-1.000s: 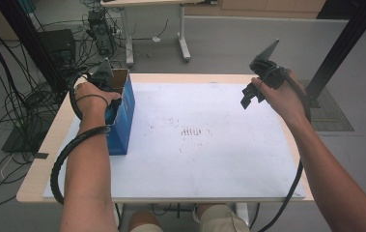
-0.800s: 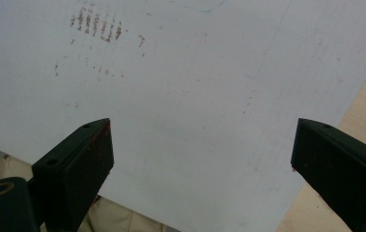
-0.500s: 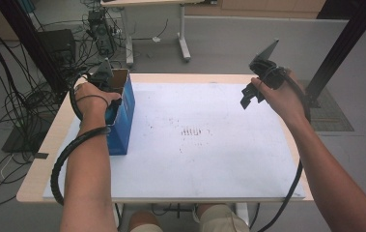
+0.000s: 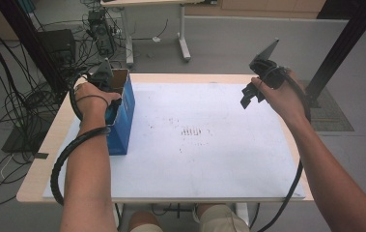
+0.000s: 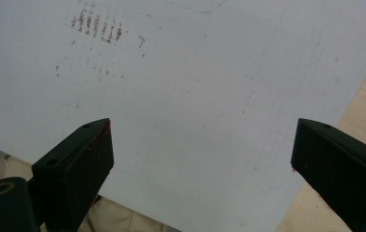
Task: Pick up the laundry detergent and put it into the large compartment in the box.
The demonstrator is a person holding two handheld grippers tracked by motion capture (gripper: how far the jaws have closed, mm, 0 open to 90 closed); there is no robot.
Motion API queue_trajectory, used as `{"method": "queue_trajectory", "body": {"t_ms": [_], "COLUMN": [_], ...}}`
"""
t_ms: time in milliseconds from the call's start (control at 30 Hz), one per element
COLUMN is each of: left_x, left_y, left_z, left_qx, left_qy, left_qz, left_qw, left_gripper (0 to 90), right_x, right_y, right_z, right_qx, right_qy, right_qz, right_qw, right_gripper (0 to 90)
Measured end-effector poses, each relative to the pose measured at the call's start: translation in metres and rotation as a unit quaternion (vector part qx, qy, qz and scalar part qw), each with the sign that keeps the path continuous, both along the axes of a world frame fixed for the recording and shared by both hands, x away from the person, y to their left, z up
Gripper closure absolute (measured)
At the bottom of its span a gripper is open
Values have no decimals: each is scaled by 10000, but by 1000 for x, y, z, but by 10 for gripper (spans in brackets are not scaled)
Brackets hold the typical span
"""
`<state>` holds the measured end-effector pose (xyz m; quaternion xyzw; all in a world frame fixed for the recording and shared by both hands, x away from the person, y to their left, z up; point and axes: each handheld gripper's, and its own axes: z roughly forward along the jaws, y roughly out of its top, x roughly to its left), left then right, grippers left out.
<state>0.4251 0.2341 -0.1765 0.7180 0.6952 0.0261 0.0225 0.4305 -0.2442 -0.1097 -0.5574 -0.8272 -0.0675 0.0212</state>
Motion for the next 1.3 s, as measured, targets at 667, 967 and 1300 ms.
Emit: {"method": "queue_trajectory", "body": {"t_ms": [667,967,1300], "left_x": [-1,1,-1], "left_y": [1,1,2], "left_z": [0,0,0], "left_qx": [-12,-4,-27], "left_qy": [-18,8,-24], "left_qz": [-18,-28,-24], "left_qw": [10000,10000,10000], "left_gripper": [371,371,370], "right_x": [1,0,1], "right_y": [1,1,4], "right_z": [0,0,-1], "right_qx": [-12,-15,-25], "right_qy": [13,6,6], "right_qz": [0,-9,25], "right_qw": [10000,10000,10000], "right_gripper": [80,80,80]}}
